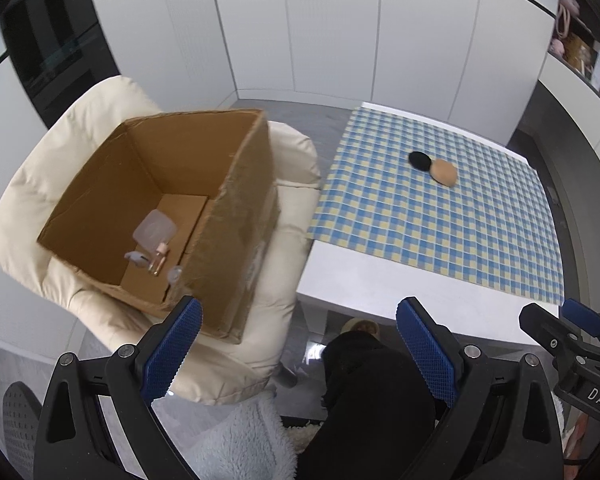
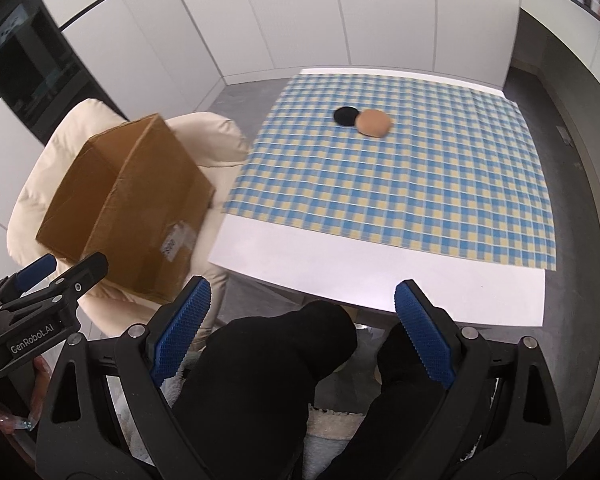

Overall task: Organize objects
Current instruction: 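Withdraw both open tools from the box toward the checked cloth, then lower the right tool onto the tan sponge while the left tool approaches the black sponge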

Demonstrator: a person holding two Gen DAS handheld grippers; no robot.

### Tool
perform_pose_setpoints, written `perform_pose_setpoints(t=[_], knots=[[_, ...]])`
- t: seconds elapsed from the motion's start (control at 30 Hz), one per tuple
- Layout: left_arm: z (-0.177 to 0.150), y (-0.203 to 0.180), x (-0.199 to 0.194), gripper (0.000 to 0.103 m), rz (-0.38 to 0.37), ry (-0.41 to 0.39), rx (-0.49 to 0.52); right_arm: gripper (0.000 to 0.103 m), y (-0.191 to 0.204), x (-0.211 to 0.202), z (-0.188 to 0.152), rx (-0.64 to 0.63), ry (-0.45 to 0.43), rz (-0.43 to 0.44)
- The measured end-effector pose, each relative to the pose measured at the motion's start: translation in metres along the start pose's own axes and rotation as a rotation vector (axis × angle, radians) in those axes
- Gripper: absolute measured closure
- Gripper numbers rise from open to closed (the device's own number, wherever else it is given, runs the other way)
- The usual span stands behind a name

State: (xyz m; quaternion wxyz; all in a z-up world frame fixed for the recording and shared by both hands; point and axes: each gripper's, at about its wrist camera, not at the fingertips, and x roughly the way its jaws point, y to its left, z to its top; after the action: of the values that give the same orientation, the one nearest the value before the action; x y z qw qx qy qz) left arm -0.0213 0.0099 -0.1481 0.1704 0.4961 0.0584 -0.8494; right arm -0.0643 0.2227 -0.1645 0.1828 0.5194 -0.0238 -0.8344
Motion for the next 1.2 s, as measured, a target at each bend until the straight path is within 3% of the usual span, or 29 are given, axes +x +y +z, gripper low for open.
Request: perform_pose_setpoints(t=[0.67,0.97,1.2], knots=[[0.025,-0.053,0.054,0.005,-0.030,0.030,0.081,0.008,-0.055,0.030,0.012,0.107,0.027,-0.081],[0.057,-0.072,0.101,0.005,-0.032,0.030,0.089,0.008,-0.077,0.067,0.059,0.107,-0.009,-0.102],[0.092,-0.097,0.160,0.005,-0.104,0.038,0.080,0.008,-0.096,0.124,0.114,0.061,-0.014,-0.091]])
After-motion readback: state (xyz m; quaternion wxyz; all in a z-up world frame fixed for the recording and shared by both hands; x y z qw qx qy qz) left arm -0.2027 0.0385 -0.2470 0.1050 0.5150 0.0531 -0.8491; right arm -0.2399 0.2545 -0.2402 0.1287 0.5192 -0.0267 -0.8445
